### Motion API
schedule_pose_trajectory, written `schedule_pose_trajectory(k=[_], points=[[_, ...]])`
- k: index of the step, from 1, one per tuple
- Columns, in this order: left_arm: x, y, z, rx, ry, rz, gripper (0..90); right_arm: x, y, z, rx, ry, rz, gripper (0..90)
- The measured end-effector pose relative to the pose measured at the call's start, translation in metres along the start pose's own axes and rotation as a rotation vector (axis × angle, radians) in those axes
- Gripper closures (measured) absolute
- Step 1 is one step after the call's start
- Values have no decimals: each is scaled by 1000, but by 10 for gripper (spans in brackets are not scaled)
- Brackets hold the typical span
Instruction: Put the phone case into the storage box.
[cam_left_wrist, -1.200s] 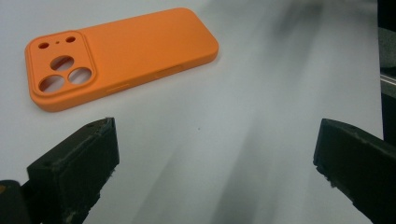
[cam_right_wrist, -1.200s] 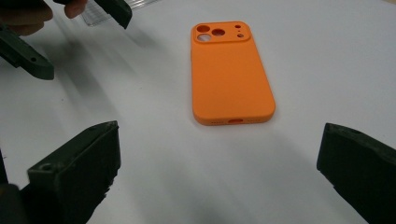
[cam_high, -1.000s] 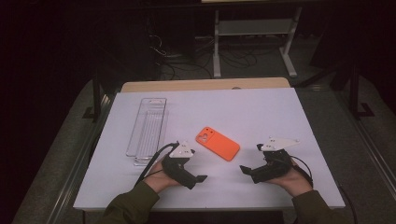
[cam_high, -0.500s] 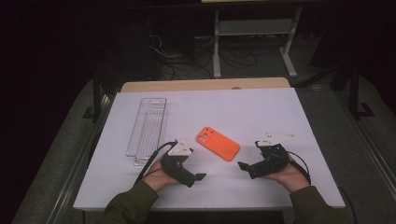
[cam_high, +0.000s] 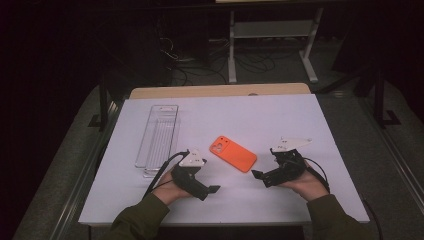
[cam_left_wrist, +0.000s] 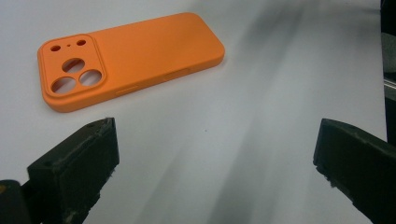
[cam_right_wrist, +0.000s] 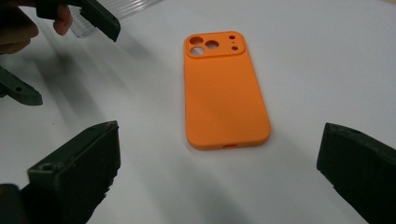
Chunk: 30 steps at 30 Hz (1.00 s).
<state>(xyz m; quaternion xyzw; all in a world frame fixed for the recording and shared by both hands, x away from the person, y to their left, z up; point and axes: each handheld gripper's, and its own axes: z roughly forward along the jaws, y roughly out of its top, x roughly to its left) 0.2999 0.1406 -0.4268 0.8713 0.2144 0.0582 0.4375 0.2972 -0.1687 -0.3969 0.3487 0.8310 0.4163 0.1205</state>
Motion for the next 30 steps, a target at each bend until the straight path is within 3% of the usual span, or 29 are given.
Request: schedule_pose_trajectory(k=[30], points=[[1,0,0,5,10,27,0,-5,30,17,4,8,-5,0]])
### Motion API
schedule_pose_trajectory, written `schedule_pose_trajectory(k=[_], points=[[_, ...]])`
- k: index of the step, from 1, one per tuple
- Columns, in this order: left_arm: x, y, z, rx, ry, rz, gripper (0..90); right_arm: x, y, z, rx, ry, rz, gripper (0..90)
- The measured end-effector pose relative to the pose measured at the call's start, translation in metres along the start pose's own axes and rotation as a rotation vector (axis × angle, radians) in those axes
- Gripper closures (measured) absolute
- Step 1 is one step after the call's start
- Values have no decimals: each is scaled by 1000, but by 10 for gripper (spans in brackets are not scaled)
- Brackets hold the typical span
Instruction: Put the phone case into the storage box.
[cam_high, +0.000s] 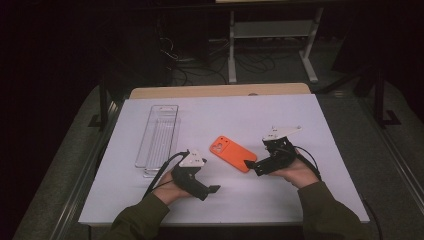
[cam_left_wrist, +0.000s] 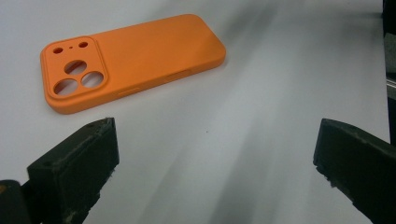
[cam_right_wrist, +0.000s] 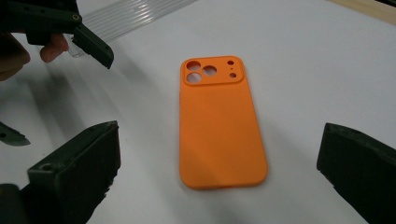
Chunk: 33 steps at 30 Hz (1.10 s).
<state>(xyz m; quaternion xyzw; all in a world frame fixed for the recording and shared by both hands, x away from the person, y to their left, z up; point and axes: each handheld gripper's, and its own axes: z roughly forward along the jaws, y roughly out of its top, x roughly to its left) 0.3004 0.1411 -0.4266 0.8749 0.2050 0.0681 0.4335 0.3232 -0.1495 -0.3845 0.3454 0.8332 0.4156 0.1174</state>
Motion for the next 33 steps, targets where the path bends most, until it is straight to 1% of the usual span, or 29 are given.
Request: schedule_pose_trajectory(k=[4,7,11,14,16,19,22,23,24,30,31,32,33], points=[[-1,0,0,0,0,-4,0,-2,4,2,-2,-3,-7,0],[0,0,0,-2,2,-1,0,-3,6,4,0,-1,2,0],[0,0,0,0,2,-1,0,-3,10,7,-1,0,-6,0],[-1,0,0,-1,1,-5,0,-3,13,9,2,0,2,0],[-1,0,0,0,1,-5,0,-4,15,10,-2,-1,-7,0],[-1,0,0,-2,1,-4,0,-4,18,12,1,-4,-1,0],[-1,0,1,-3,1,1,0,-5,22,14,0,-2,-5,0],[-1,0,1,-1,1,0,0,-5,22,15,-1,-1,8,0],[-1,0,1,-1,1,-1,0,-6,23,16,-6,0,-3,0],[-2,0,1,-3,0,-4,0,-7,30,20,-9,-5,4,0],[-1,0,0,9,2,8,0,-7,31,20,-11,-7,6,0],[-2,0,1,-3,-1,-5,0,-7,32,21,-12,-5,8,0],[-2,0,1,-1,-1,0,0,-8,33,21,-13,-7,9,0]])
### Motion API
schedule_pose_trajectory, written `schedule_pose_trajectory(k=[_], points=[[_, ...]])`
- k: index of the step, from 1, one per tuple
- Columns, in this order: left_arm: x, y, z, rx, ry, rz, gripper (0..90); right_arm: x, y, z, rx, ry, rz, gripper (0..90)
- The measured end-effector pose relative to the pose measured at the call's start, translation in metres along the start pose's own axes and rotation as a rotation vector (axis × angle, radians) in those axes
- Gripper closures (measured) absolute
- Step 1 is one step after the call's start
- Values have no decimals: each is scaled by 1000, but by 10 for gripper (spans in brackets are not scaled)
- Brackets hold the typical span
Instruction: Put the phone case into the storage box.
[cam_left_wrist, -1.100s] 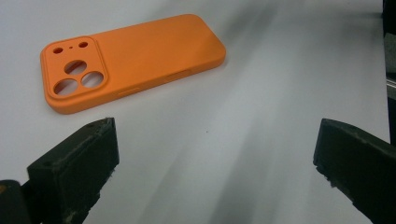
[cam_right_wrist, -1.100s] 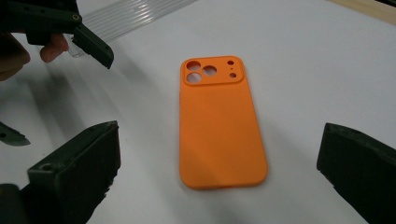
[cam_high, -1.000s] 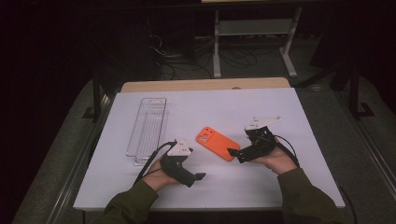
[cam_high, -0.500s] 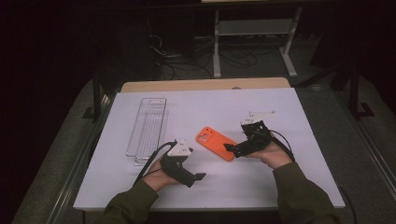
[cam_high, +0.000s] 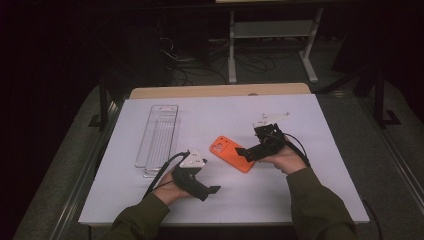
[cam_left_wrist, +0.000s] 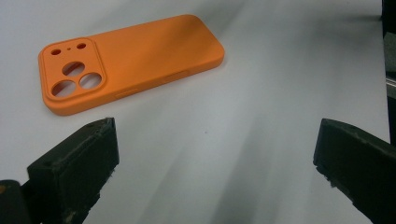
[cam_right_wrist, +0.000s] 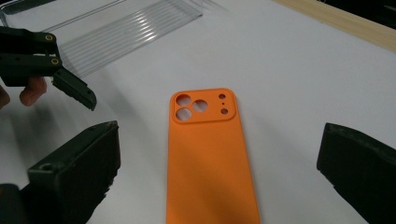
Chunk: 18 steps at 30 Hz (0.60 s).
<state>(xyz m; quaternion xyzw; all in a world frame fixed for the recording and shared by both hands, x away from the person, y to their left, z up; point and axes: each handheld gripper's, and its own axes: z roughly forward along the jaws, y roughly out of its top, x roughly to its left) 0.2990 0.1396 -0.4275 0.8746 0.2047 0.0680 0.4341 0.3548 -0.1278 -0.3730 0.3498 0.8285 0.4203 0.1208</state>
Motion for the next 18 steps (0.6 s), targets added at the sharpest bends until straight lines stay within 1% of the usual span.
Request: schedule_pose_trajectory(k=[1,2,4,5,8,9,10,11,12,13,14,16,17,18], points=[[0,0,0,-1,0,-1,0,0,1,1,-1,2,-1,0],[1,0,-1,13,3,16,0,-1,1,2,-5,1,-4,0],[1,0,-1,13,1,17,0,-1,2,3,-5,2,3,0],[0,0,0,11,0,15,0,-1,3,4,-1,3,8,0],[0,0,0,12,-1,11,0,-3,4,7,-1,-1,3,0],[-1,0,0,4,-4,0,0,-4,5,8,4,0,11,0],[-1,0,0,5,-5,-1,0,-4,6,9,2,2,9,0],[-2,0,1,-4,-7,-15,0,-5,7,11,0,1,8,0],[-2,-1,1,-1,-8,-16,0,-5,8,11,4,-1,12,0],[-2,-1,1,-1,-10,-21,0,-6,8,13,-1,-1,4,0],[-1,-1,1,-2,-7,-11,0,-6,9,14,-1,-4,5,0],[-2,0,2,-10,-8,-14,0,-6,11,16,-2,-5,12,0],[-2,0,2,-10,-8,-15,0,-6,11,18,-8,-5,5,0],[-1,0,1,-9,-8,-14,0,-5,11,18,1,0,15,0]])
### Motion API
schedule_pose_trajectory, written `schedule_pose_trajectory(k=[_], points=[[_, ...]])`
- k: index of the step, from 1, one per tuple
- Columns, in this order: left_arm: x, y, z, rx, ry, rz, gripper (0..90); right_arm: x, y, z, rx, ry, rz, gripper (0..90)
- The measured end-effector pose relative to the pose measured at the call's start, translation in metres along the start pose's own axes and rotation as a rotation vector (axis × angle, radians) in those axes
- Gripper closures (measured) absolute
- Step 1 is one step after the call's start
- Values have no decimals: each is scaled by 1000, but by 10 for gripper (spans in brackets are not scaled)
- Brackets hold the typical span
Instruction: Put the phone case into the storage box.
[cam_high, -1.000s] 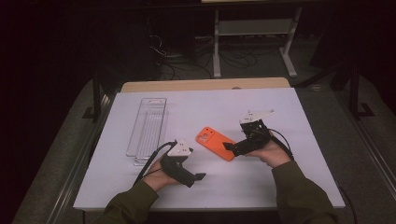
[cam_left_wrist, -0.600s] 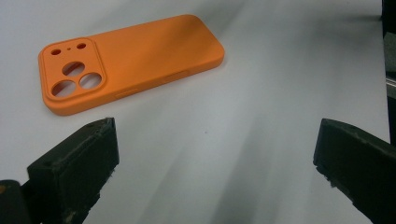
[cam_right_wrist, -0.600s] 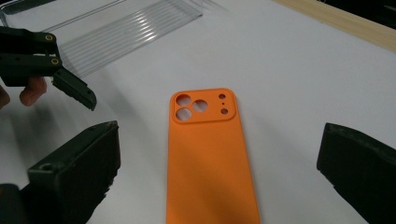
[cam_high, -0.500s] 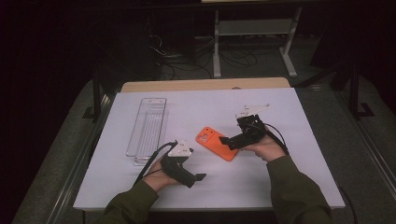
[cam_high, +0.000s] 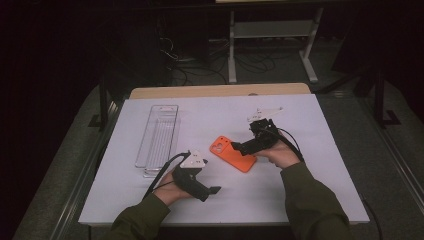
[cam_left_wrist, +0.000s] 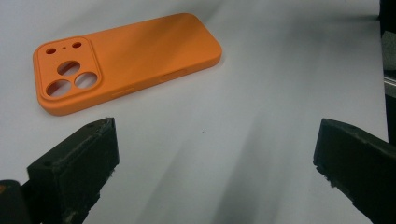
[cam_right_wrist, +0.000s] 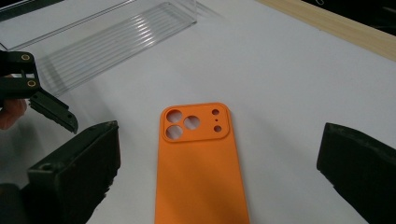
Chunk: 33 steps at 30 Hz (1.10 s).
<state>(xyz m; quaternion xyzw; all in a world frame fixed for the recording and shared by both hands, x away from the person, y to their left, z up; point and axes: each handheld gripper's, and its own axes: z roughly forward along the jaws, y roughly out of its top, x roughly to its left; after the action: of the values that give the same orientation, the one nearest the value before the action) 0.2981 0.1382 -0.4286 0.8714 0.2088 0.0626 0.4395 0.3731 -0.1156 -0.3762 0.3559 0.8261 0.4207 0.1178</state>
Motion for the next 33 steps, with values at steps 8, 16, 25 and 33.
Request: schedule_pose_trajectory(k=[8,16,25,33], points=[[2,0,-2,20,2,23,0,1,-3,6,33,-10,-19,0],[3,0,-1,23,-4,22,0,0,-4,8,63,-15,-25,0],[2,0,-1,22,-8,14,0,3,-7,15,122,-30,-24,0],[2,0,-1,22,-10,15,0,2,-10,20,151,-33,-2,0]])
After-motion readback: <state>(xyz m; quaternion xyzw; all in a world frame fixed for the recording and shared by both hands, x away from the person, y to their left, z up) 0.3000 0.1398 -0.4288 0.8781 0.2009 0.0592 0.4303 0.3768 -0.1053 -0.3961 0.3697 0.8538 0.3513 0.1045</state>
